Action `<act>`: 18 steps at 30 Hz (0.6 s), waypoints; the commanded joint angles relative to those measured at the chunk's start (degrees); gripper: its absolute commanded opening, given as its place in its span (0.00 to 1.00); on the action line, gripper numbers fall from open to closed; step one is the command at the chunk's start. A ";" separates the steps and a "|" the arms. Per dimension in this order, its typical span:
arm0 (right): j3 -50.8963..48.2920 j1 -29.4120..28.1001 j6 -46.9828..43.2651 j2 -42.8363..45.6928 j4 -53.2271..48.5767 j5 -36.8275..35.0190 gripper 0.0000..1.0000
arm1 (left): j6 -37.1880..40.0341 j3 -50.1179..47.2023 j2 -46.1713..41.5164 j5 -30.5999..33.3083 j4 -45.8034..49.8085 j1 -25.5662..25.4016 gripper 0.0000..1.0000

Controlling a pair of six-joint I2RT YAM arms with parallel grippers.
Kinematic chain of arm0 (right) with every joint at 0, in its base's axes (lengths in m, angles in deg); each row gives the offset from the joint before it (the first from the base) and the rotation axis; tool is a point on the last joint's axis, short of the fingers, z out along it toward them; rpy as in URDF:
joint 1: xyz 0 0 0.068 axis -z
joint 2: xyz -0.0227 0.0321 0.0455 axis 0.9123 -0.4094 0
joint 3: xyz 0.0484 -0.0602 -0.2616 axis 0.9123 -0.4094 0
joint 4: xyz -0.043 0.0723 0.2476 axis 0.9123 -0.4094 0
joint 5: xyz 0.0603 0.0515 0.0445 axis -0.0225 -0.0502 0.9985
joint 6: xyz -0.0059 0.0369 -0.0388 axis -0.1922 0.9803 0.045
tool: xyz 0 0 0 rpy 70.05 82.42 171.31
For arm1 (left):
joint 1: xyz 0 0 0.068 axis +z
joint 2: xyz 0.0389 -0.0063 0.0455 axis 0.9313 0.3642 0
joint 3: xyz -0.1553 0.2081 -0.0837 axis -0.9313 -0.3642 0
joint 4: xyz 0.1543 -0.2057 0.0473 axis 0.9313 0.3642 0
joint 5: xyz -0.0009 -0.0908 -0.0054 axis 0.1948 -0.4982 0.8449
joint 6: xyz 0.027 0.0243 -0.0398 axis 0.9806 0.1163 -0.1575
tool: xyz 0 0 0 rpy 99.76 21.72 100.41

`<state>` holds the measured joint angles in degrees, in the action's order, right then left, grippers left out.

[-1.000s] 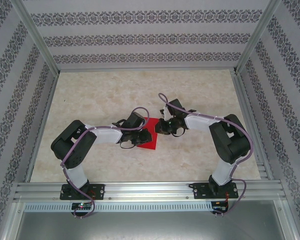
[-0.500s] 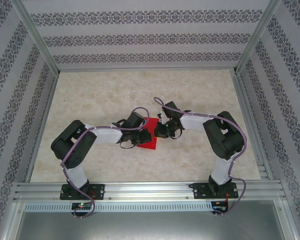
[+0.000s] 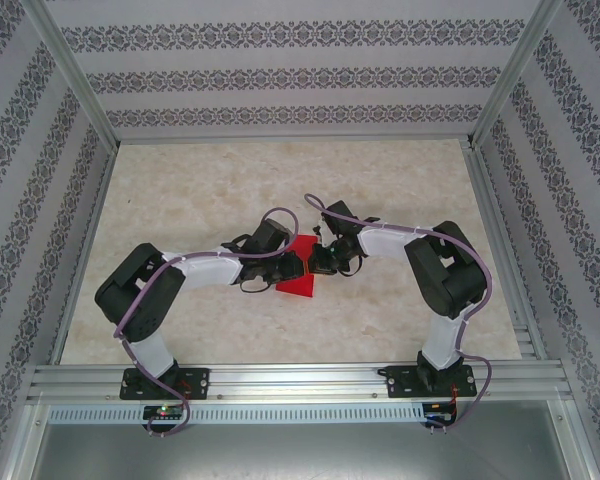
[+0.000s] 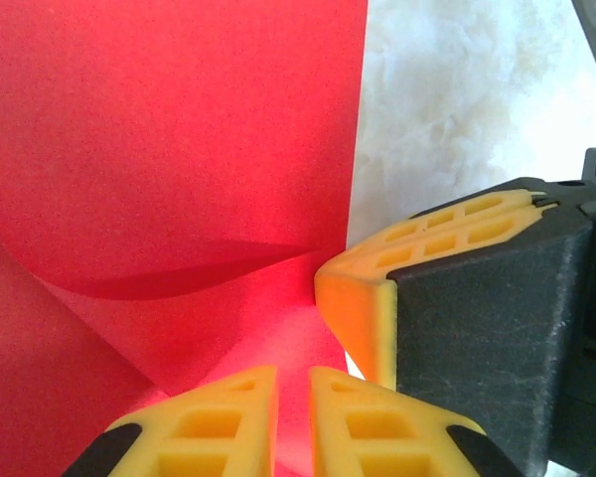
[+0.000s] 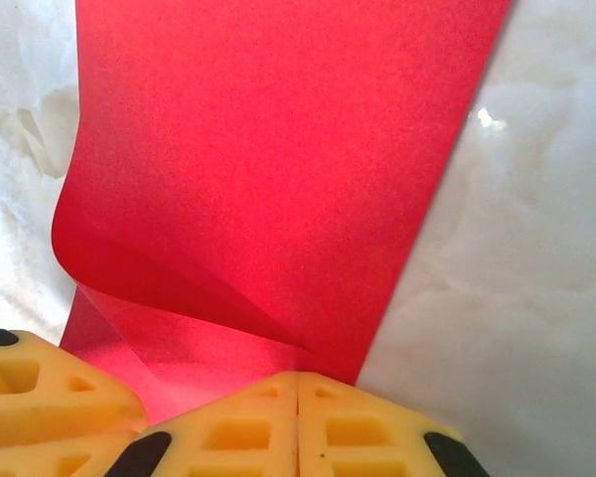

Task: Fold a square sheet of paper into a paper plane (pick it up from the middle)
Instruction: Fold the triangle a second time at the center of the table.

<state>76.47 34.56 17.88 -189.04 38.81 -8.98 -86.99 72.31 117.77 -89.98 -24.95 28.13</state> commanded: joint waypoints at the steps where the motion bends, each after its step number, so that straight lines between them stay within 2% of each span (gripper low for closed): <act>1: -0.24 -0.29 -1.45 -3.06 -2.52 -6.83 0.07 | 1.09 1.40 1.36 2.52 2.37 0.42 0.16; 11: -0.31 -0.73 -2.18 -3.93 -3.85 -8.73 0.07 | 0.60 2.65 4.12 6.26 8.66 0.48 0.16; 18: -0.60 -1.04 -2.33 -4.31 -3.76 -8.88 0.07 | 1.53 2.65 0.76 4.25 4.61 1.83 0.16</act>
<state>77.34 34.13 16.79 -189.50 37.59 -9.72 -86.58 74.39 120.52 -86.39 -20.34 28.26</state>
